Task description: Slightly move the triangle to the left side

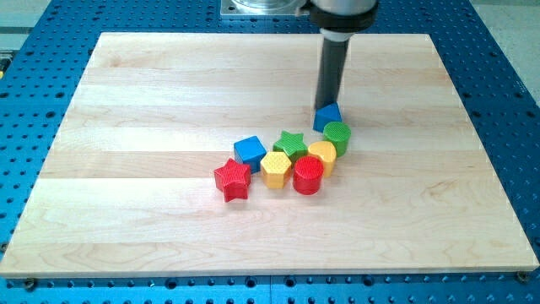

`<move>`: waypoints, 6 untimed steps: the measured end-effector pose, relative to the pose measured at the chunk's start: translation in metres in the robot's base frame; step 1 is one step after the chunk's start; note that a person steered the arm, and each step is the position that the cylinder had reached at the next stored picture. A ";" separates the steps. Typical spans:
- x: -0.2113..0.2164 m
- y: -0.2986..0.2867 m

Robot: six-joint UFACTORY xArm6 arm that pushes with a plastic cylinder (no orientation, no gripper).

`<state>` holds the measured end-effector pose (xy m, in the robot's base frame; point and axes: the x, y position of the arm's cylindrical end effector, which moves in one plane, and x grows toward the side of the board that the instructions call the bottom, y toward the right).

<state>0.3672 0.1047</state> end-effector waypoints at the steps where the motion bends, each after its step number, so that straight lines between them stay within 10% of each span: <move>1: 0.006 0.034; 6: 0.032 -0.020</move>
